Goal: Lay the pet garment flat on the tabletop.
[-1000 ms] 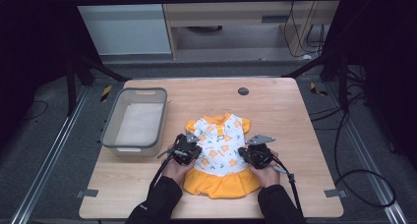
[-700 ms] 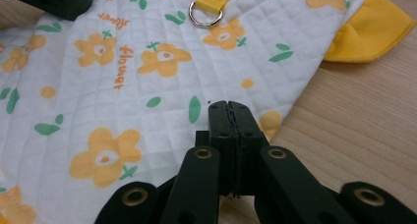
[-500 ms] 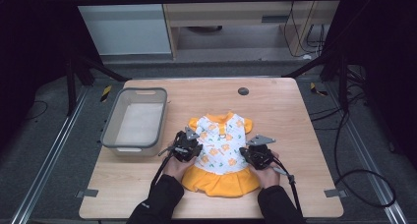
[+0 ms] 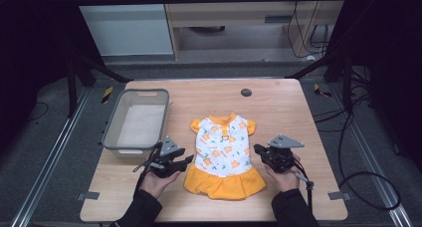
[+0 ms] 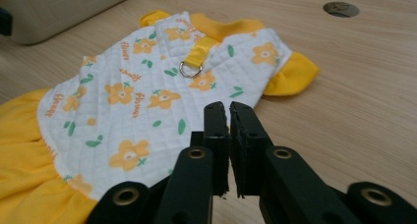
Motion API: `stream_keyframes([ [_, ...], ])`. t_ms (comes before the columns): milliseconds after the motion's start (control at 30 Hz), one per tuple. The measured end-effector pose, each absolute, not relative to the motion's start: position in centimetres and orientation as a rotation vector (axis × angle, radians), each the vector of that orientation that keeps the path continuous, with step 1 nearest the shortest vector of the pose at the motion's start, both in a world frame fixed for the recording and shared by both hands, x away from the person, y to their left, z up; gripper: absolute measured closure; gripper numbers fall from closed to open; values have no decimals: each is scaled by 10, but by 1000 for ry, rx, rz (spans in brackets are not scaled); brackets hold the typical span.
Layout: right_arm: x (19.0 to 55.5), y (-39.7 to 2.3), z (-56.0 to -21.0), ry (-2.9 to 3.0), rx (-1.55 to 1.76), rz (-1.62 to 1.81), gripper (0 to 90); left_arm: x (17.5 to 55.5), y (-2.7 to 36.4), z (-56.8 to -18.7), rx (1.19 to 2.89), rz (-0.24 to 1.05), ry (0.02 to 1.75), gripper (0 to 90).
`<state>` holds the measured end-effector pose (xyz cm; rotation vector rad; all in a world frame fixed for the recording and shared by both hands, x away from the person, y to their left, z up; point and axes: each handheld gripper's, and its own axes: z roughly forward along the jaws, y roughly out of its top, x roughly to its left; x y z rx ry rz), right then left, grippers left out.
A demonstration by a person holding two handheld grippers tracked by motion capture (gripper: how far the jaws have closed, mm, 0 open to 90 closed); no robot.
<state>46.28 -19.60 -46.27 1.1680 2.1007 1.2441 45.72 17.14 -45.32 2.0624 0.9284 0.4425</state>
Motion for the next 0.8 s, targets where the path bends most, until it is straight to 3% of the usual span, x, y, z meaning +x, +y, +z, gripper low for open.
stream_keyframes([
  [200, 447, -218, -463, 2050, 1218, 1276, 753, 434, 201, -463, 2057, 435, 956, 478],
  [600, 427, -259, -474, 1964, 1289, 1238, 387, 412, 252, -467, 2006, 530, 1054, 331],
  [800, 424, -272, -481, 1923, 1334, 1235, 315, 411, 267, -470, 1974, 566, 1097, 277],
])
